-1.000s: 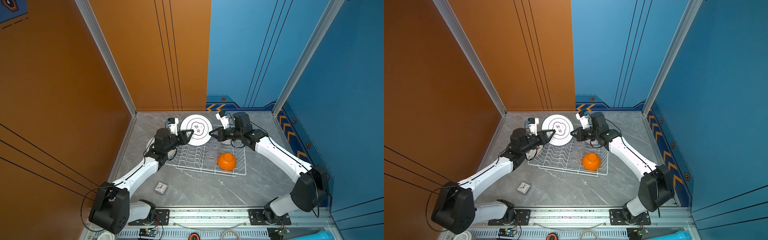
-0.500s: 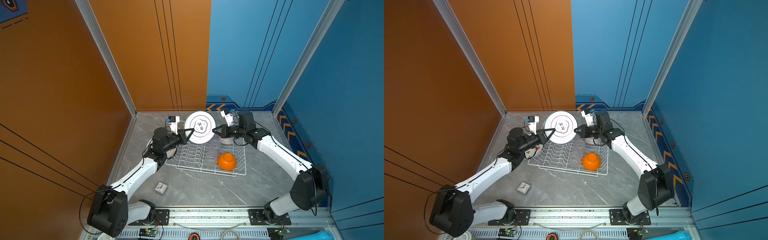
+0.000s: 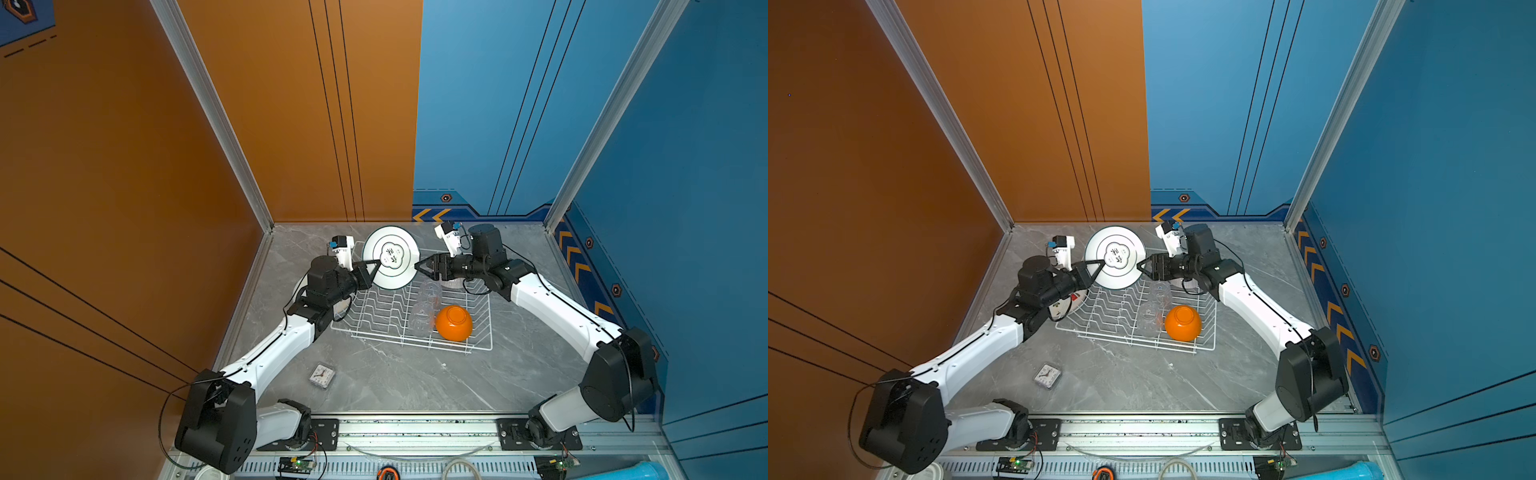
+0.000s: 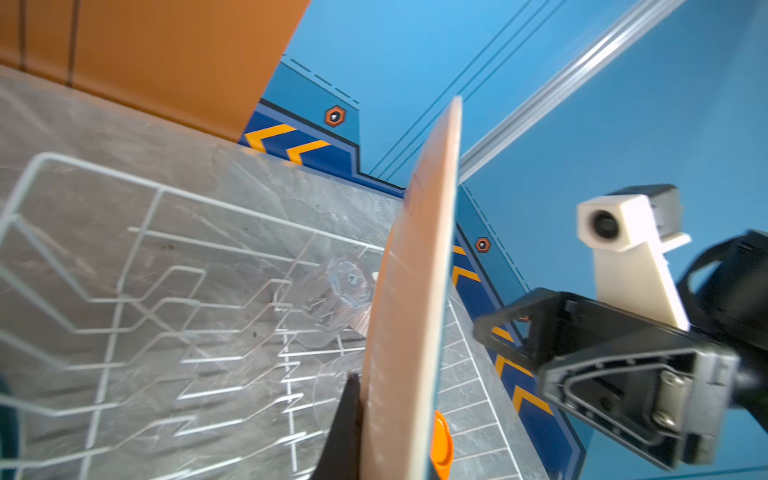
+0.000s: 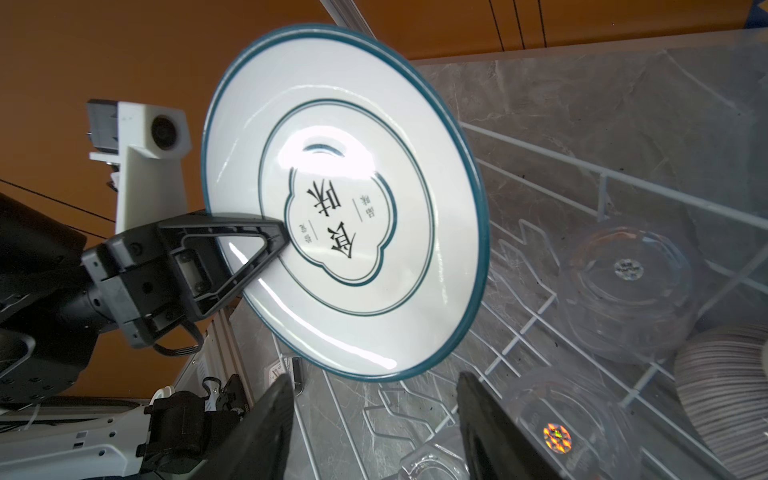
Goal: Unload the mixed dishes from the dish rack
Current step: 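Carry the white plate with the left gripper onto the stack while right withdraws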
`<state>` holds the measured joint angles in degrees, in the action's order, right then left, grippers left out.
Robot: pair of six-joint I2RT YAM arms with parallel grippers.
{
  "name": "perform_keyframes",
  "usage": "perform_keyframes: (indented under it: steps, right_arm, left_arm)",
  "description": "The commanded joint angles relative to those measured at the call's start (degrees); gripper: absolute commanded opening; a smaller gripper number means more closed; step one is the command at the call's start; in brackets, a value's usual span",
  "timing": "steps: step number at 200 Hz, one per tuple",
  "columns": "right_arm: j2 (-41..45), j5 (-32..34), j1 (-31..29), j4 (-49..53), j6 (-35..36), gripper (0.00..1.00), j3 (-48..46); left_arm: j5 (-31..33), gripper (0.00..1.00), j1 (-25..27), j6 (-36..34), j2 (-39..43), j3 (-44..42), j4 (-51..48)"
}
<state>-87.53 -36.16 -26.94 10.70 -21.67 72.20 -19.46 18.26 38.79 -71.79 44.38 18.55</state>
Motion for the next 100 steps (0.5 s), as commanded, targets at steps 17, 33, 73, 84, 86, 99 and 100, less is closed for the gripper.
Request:
perform_keyframes:
  steps: [17,33,73,84,86,99,100]
  right_arm:
    - [2.0,-0.52,-0.13,-2.09,0.56,0.77,-1.49]
    - [2.43,0.14,0.0,-2.17,0.66,0.78,-1.95]
    - [4.17,2.9,0.39,-2.19,0.84,0.83,-3.86]
    - [4.51,3.03,0.64,-2.24,0.84,0.83,-4.29]
    - [4.54,3.03,0.7,-2.19,0.78,0.84,-4.4]
    - [5.03,3.03,0.99,-2.15,0.6,0.86,-5.05]
    - [5.1,3.07,1.0,-2.16,0.54,0.86,-5.06]
  left_arm:
    - [3.65,0.0,-2.33,-0.03,2.13,0.68,-2.34]
    - [4.01,0.0,-3.59,0.22,3.26,0.52,-3.4]
    - [8.12,0.0,-8.1,1.0,8.7,-1.16,-8.25]
    - [8.86,0.0,-9.79,1.69,10.34,-1.75,-9.67]
    - [8.92,0.0,-10.21,1.9,10.66,-1.84,-9.95]
    - [9.52,0.0,-12.36,2.83,12.7,-2.45,-11.41]
    - [9.57,0.0,-12.5,2.9,12.7,-2.45,-11.73]
